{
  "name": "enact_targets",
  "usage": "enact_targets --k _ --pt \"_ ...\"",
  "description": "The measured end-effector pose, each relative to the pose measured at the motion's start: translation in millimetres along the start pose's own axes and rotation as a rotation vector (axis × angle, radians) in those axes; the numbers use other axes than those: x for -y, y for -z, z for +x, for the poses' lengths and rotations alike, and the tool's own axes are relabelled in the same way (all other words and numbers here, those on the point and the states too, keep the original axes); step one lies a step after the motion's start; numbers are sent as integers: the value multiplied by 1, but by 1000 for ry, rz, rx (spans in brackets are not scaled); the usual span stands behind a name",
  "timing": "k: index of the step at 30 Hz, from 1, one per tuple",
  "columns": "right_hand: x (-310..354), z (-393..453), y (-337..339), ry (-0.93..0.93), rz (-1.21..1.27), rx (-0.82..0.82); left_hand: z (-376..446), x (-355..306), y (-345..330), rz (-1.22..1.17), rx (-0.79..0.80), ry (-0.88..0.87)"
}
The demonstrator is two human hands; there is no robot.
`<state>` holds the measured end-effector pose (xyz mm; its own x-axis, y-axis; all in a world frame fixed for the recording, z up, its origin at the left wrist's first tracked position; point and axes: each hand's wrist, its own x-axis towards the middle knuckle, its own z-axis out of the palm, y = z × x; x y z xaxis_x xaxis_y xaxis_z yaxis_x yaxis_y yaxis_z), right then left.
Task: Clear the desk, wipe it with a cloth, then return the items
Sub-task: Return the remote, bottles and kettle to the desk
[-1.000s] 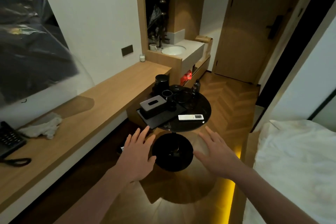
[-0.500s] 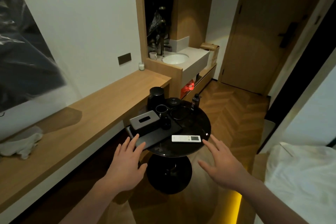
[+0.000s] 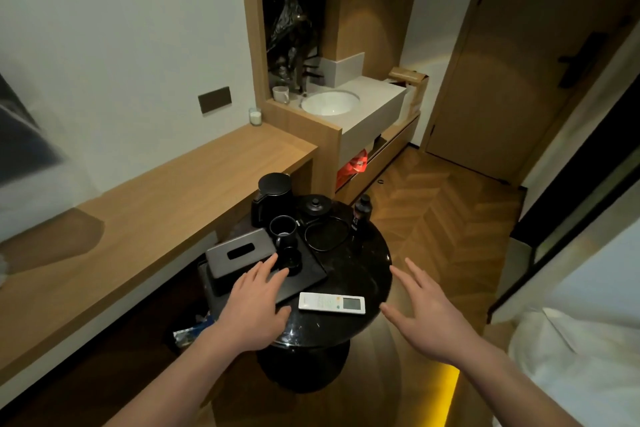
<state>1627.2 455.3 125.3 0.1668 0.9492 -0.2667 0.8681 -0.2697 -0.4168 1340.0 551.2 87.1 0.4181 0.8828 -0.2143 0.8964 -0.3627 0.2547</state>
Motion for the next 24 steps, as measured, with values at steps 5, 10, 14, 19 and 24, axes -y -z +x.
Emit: enact_targets --k 5,10,14,19,24 --pt "-35 78 12 55 13 51 52 -10 -11 -39 12 94" --pt "-67 155 33 134 -6 150 100 -26 -26 -128 14 267" --pt "-93 212 52 198 -40 217 135 -43 -37 -178 2 406" --pt "-104 282 57 264 -66 269 161 -58 -48 -232 -22 530" --pt "-103 337 53 316 -68 306 186 -50 -53 -308 -13 612"
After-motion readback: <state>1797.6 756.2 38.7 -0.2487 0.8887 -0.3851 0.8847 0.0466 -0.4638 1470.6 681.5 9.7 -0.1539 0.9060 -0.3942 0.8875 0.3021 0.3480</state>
